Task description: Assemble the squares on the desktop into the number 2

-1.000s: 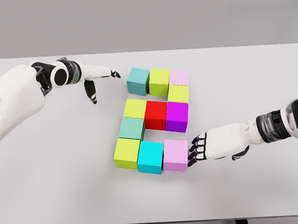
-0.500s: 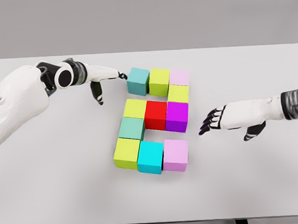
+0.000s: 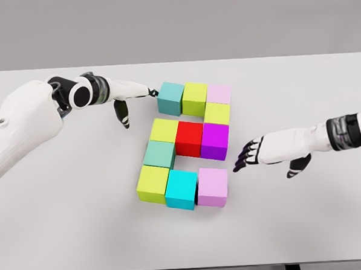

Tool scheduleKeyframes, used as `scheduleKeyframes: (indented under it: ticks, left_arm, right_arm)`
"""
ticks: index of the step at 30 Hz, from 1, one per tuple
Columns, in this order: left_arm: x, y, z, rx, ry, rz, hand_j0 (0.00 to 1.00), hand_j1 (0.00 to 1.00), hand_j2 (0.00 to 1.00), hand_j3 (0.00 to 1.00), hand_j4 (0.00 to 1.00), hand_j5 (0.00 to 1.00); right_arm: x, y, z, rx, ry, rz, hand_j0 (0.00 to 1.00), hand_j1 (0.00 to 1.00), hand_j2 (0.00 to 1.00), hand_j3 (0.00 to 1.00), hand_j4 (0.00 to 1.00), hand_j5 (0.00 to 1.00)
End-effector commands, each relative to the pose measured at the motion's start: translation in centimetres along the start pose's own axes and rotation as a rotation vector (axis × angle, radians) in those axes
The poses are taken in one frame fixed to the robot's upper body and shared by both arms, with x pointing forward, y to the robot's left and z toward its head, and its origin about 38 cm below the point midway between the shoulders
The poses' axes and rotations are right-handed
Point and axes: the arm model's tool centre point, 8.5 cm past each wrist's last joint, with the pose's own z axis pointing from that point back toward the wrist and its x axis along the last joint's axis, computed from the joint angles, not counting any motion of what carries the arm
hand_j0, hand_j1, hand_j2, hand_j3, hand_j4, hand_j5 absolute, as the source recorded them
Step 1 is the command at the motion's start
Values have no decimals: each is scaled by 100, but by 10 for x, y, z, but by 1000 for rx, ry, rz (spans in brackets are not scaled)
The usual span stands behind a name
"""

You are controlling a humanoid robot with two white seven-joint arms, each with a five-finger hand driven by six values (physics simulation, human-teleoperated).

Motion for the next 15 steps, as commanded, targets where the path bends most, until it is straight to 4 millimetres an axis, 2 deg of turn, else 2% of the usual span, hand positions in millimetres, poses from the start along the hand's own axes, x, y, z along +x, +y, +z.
scheduleKeyframes:
  ticks: [1, 12, 15]
  left_arm:
    - [0, 0, 1, 2, -1, -1, 100, 100, 100, 100, 100, 100]
    - [4, -2, 7, 5, -52, -27, 100, 100, 100, 100, 100, 100]
    - [5, -2, 7, 6, -61, -34, 100, 100, 100, 100, 100, 100]
  right_arm:
    - [2, -1, -5, -2, -13, -2, 100, 100, 100, 100, 100, 100]
    - [5, -6, -10, -7, -26, 15, 100, 100, 100, 100, 100, 100]
    - [12, -9, -11, -8, -41, 32, 100, 100, 100, 100, 100, 100]
